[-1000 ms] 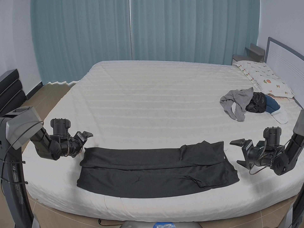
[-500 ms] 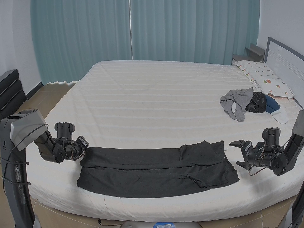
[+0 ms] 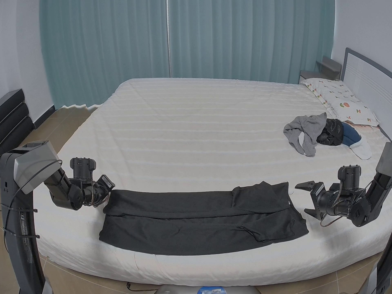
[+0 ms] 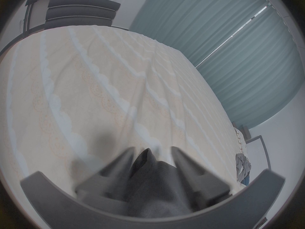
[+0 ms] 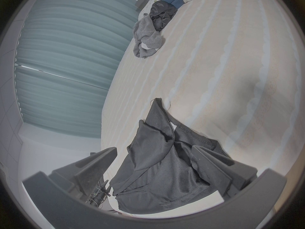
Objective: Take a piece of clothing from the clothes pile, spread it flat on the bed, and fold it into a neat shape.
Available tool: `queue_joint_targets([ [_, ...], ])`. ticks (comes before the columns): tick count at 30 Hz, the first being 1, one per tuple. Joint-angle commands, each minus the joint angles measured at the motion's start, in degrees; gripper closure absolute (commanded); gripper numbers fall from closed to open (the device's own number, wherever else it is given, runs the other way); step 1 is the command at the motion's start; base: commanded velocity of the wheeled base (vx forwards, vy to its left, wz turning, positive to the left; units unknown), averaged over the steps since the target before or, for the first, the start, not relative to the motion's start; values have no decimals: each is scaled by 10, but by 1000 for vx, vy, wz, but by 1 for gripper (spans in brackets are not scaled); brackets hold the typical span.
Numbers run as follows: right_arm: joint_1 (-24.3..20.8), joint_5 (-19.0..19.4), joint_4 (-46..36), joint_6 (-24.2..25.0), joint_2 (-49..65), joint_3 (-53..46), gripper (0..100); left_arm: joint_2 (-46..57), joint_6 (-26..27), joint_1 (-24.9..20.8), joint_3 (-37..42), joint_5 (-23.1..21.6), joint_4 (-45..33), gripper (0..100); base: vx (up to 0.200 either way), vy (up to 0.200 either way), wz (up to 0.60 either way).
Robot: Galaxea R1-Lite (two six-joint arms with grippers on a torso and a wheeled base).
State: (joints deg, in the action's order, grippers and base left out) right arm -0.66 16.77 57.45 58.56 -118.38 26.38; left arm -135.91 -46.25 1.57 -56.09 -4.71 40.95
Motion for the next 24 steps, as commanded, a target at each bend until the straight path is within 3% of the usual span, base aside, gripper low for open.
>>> queue_joint_targets([
  [1, 0, 0, 0, 0, -1, 0, 0, 4, 1, 2, 3, -2, 4, 0, 0, 0, 0],
  [5, 0, 0, 0, 0, 0, 0, 0, 15, 5, 3, 23, -28, 16, 0, 0, 0, 0],
  [9, -1, 1, 0, 0, -1, -1, 0, 23, 27, 4, 50, -86, 38, 0, 0, 0, 0],
  [15, 0, 5, 0, 0, 0, -2, 0, 8, 100, 20, 86, -99, 87, 0, 0, 0, 0],
  [20, 0, 7, 0, 0, -1, -2, 0, 12, 136, 29, 108, -138, 88, 0, 0, 0, 0],
  [24, 0, 9, 0, 0, 0, -4, 0, 7, 164, 29, 114, -144, 89, 0, 0, 0, 0],
])
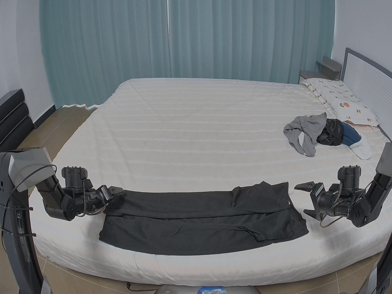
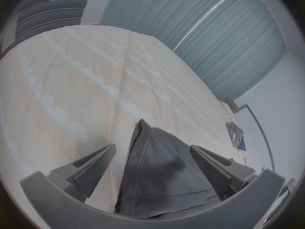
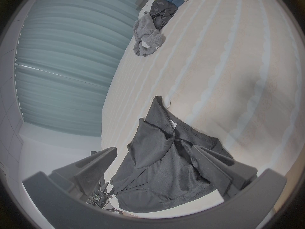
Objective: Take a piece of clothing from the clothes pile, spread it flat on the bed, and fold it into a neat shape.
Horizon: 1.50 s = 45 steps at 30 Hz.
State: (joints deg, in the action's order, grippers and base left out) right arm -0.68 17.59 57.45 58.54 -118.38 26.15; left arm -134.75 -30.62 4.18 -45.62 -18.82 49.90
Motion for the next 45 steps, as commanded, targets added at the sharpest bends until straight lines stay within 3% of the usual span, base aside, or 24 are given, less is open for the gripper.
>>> queue_joint_targets([
  [1, 0, 1, 0, 0, 0, 0, 0, -5, 14, 2, 10, -2, -1, 0, 0, 0, 0],
  [8, -1, 1, 0, 0, 0, -1, 0, -6, 57, -1, 28, -6, 4, 0, 0, 0, 0],
  [10, -1, 1, 0, 0, 0, -1, 0, -6, 74, -1, 48, -24, 24, 0, 0, 0, 0],
  [14, -1, 1, 0, 0, 0, -1, 0, -8, 79, -1, 68, -34, 69, 0, 0, 0, 0],
  [20, -1, 1, 0, 0, 0, -2, 0, -15, 79, -5, 69, -33, 72, 0, 0, 0, 0],
  [21, -1, 1, 0, 0, 0, -2, 0, -14, 79, -6, 69, -33, 71, 100, 0, 0, 0],
  [36, 3, 3, 0, 2, 1, 0, 0, 9, 72, -3, 83, -26, 72, 100, 0, 0, 0],
  [45, 24, 24, 0, 3, 4, 1, 0, 12, 59, -8, 96, -26, 72, 100, 0, 0, 0],
])
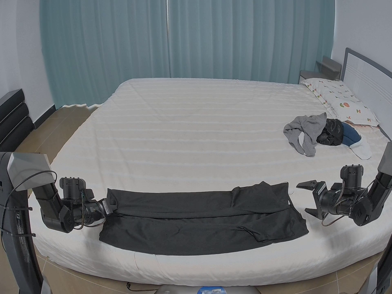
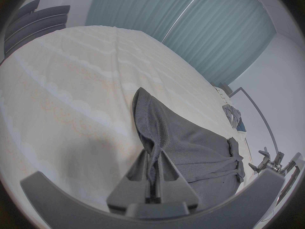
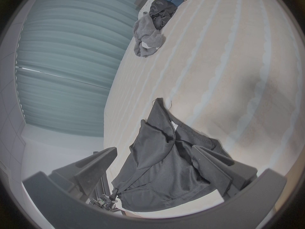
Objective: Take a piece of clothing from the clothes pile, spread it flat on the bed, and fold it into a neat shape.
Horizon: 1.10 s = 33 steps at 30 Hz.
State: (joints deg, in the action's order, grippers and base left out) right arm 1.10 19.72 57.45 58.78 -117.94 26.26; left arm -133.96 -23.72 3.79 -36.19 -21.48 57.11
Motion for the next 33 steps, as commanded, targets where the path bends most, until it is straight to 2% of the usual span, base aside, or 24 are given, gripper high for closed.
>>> queue_joint_targets([
  [1, 8, 3, 0, 0, 0, 1, 0, 5, -13, -5, 2, 0, 1, 100, 0, 0, 0],
  [7, 11, 4, 0, 0, -3, 3, 0, 10, -20, -6, -2, 0, 1, 100, -200, 0, 0],
  [18, 11, 13, 0, 1, -10, 6, 0, 11, -23, -8, -6, 0, 1, 100, 0, 0, 0],
  [26, 13, 13, 0, 2, -17, 11, 0, 23, -73, -14, -13, 0, 1, 100, 0, 0, 0],
  [33, 22, 21, 0, 2, -17, 13, 0, 29, -76, -21, -12, 1, 1, 100, 0, 0, 0],
])
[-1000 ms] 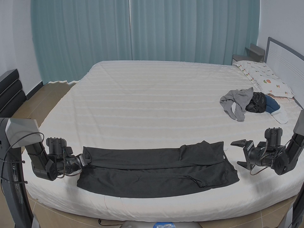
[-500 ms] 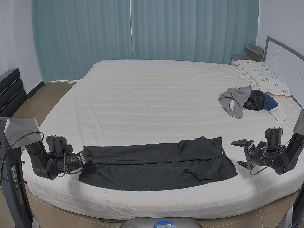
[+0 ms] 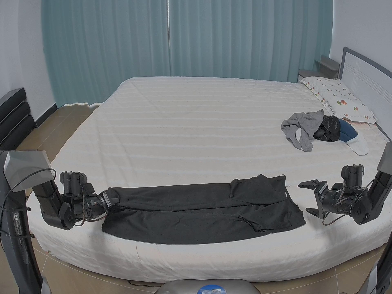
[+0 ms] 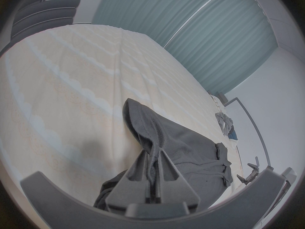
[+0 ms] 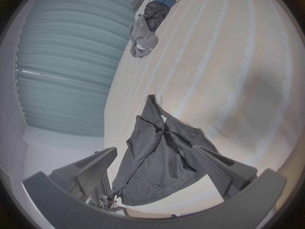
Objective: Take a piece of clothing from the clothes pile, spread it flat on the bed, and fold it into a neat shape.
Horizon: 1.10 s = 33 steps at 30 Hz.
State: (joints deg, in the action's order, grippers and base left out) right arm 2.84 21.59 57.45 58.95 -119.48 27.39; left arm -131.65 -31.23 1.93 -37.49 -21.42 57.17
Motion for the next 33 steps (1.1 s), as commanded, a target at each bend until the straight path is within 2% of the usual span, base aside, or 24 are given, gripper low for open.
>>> queue_joint_targets([
  [1, 4, 2, 0, 0, -1, 1, 0, 9, -1, -3, 1, 1, 0, 100, 0, 0, 0],
  [9, 4, 2, 0, 0, -6, 4, 0, 19, -23, -6, 1, 1, 2, 100, 0, 0, 0],
  [22, 2, 2, 0, -1, -6, 4, 0, 15, -23, -8, 0, 1, 3, 100, 0, 0, 0],
  [25, 2, 2, 0, -1, -6, 4, 0, 13, -23, -8, -1, 1, 3, 100, -200, 0, 0],
  [33, 1, 2, 0, -1, -6, 4, 0, 13, -23, -8, -8, 1, 4, 100, 0, 0, 0],
])
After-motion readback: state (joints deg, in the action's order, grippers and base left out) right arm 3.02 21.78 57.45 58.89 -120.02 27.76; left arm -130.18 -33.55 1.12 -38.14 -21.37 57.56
